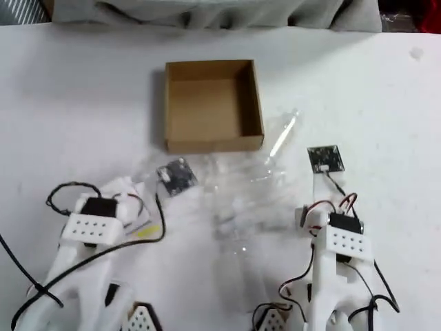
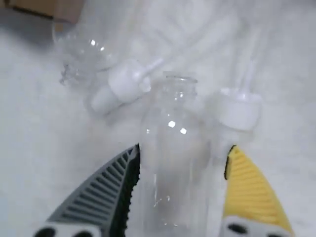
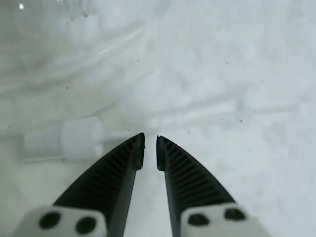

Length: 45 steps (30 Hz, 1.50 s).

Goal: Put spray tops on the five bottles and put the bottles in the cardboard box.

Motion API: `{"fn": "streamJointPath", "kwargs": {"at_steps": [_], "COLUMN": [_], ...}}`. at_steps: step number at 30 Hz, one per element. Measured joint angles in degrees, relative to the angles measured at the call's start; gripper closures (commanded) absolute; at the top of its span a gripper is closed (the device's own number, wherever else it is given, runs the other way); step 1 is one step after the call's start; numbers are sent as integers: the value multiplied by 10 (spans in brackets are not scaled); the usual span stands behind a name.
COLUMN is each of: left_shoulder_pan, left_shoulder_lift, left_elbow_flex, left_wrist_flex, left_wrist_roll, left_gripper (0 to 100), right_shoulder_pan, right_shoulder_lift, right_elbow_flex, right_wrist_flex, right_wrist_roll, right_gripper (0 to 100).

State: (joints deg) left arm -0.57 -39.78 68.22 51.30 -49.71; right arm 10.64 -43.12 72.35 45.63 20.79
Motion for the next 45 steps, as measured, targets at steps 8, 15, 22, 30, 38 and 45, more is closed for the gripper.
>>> {"fn": "streamJointPath", "kwargs": {"at_steps": [8, 15, 22, 30, 38, 45], "left_shoulder_pan": [-46, -53, -61, -61, -62, -73], "left_shoulder_lift": [6, 11, 11, 22, 188, 235], "left_elbow_flex": [0, -14, -59, -62, -142, -155], "left_wrist_flex": [22, 40, 90, 75, 57, 57], "left_wrist_roll": [101, 171, 125, 49, 44, 43], "left_gripper": [740, 706, 631, 631, 632, 705], "right_shoulder_pan": [0, 0, 0, 0, 0, 0], "right_shoulder_lift": [0, 0, 0, 0, 0, 0], "right_elbow_flex": [0, 0, 0, 1, 1, 1], "right_wrist_flex": [0, 0, 0, 0, 0, 0], "right_wrist_roll": [0, 0, 0, 0, 0, 0], "right_gripper": [982, 982, 982, 982, 982, 982]}}
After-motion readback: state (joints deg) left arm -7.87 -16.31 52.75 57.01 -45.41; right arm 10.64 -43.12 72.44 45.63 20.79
